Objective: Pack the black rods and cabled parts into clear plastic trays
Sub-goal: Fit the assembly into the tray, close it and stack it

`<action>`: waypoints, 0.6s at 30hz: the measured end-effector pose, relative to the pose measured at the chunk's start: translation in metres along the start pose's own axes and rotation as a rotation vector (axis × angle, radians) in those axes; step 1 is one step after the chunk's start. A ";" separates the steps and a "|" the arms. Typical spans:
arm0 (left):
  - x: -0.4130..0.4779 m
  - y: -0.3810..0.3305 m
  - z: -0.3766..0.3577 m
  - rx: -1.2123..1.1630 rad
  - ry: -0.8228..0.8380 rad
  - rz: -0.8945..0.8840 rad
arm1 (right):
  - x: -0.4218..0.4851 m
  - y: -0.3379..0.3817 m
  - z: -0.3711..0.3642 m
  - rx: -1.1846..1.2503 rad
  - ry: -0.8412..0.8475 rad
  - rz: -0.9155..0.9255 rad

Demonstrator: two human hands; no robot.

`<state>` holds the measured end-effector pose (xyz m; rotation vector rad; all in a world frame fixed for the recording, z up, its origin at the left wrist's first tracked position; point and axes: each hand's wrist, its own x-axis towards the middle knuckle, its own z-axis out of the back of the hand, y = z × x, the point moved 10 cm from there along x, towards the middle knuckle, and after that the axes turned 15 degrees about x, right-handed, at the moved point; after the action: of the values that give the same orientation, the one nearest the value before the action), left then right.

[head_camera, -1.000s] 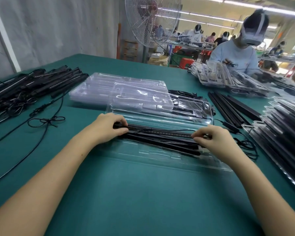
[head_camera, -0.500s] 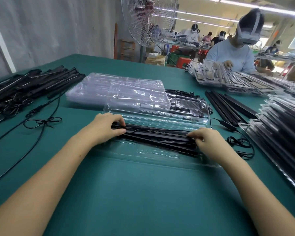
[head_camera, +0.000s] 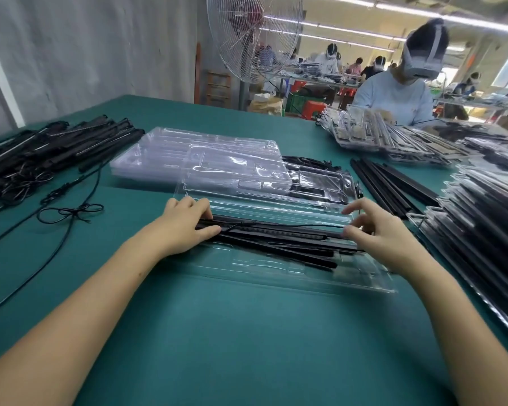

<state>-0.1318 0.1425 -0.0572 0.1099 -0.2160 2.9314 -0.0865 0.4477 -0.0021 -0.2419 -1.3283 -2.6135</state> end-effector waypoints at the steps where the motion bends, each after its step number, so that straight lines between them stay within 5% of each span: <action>1: 0.000 0.000 0.000 -0.005 0.004 0.003 | -0.001 -0.001 -0.002 -0.030 0.026 -0.019; 5: 0.000 0.002 0.000 -0.034 0.009 0.002 | -0.001 -0.016 -0.006 -0.191 0.094 -0.154; 10: 0.002 0.005 0.000 -0.066 -0.002 0.008 | -0.002 -0.024 0.049 -0.292 -0.212 -0.155; 15: 0.000 0.012 0.005 -0.110 -0.056 -0.002 | -0.013 -0.081 0.065 -0.365 -0.092 -0.447; 18: 0.000 0.014 0.005 -0.102 -0.057 -0.002 | -0.013 -0.087 0.076 -0.316 -0.218 -0.422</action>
<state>-0.1345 0.1280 -0.0542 0.1789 -0.3735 2.9110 -0.0917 0.5609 -0.0281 -0.3333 -1.1171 -3.2382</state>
